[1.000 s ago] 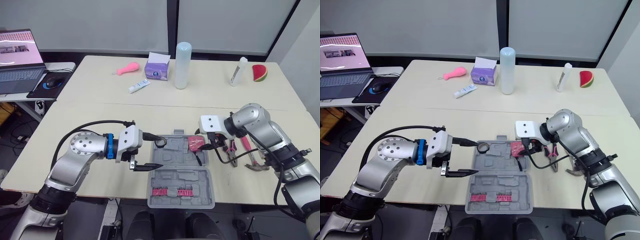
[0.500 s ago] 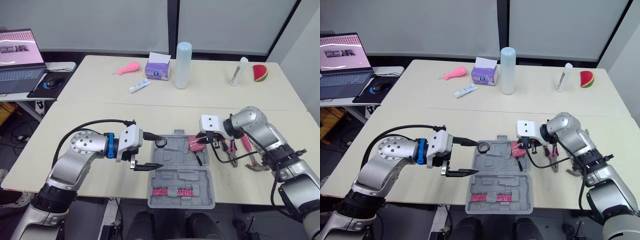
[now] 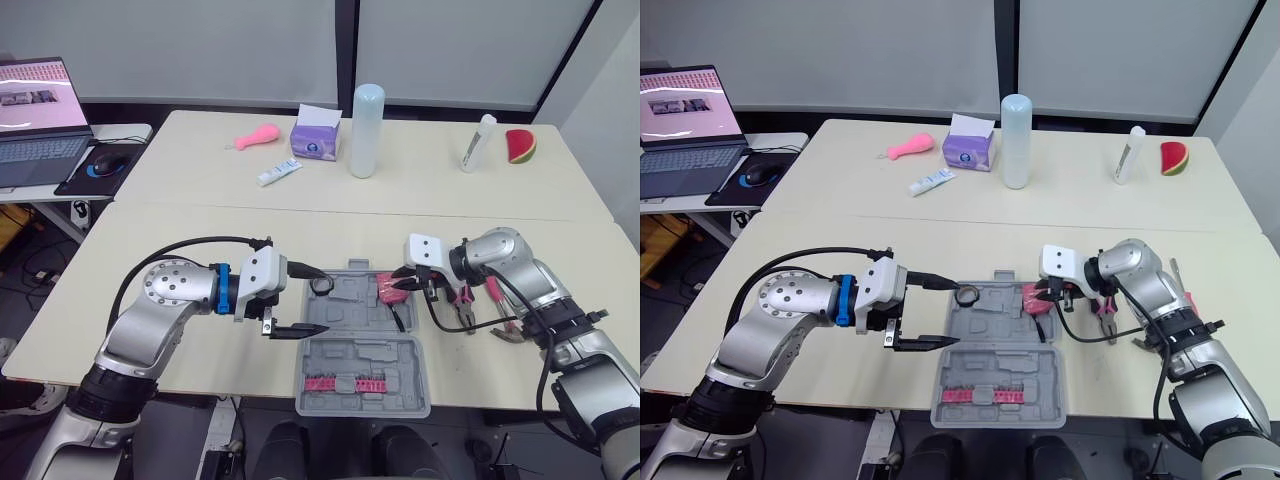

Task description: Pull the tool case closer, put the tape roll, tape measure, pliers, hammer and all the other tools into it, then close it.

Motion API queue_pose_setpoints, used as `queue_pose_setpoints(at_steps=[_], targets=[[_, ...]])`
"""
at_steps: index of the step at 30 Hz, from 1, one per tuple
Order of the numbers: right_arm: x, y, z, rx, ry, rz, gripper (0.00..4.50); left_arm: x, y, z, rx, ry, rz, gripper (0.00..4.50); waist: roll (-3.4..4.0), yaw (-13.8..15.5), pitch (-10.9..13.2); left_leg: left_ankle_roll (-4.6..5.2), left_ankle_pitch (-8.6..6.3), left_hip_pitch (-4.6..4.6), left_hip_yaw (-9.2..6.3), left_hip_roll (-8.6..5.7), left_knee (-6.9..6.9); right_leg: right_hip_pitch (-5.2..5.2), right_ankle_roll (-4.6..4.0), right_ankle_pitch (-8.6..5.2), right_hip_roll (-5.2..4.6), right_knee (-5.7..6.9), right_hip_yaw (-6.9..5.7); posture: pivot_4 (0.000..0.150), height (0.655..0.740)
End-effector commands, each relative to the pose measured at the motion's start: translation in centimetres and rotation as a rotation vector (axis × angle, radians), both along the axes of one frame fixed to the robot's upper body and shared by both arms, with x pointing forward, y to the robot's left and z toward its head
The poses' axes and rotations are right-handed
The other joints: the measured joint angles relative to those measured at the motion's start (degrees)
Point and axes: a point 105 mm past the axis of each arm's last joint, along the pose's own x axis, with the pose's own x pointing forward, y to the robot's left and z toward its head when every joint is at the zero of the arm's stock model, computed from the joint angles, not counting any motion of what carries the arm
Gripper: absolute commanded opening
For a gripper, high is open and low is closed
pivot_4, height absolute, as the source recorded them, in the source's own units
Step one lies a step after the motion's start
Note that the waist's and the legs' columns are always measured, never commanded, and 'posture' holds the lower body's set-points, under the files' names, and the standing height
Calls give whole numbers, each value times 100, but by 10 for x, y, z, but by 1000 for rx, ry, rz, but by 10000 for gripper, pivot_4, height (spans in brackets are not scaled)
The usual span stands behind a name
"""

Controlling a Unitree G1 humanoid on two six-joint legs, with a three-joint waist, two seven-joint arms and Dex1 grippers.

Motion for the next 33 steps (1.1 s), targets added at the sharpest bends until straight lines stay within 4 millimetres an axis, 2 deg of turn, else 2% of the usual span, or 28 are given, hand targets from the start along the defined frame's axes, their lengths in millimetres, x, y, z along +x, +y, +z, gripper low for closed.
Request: queue_pose_setpoints(at_steps=[1,6,14,24,28,33], targets=[[6,-3,5,-4,-14,-17,8233,0,-2,8,-17,-33,-11,45000,0,0,0,0,0,0,0,0,0,0,0,0,0,0,0,1500,6921],[11,-8,-5,-38,51,-66,8233,-1,-3,6,-17,-35,-8,45000,0,-4,0,-1,1,2,3,1,0,0,0,0,1,2,-1,1500,6921],[6,-14,-19,-97,143,-78,8233,-1,-1,6,-18,-41,6,45000,0,1,-1,0,1,2,0,0,3,3,0,0,-1,1,0,1500,6921],[4,-16,-32,-172,176,-86,8233,2,4,7,-5,-54,29,45000,-3,1,-4,0,1,3,-4,0,4,7,0,0,-1,0,-2,1500,6921],[4,-13,-32,-168,163,-74,8233,3,4,7,-6,-58,36,45000,-4,1,-6,0,1,3,-4,0,5,8,0,0,-1,0,-2,1500,6921],[11,4,-13,-96,100,-39,8233,5,7,8,-2,-64,45,45000,-5,-11,-6,-1,1,4,-6,0,5,10,0,0,-1,1,-3,1500,6921]])
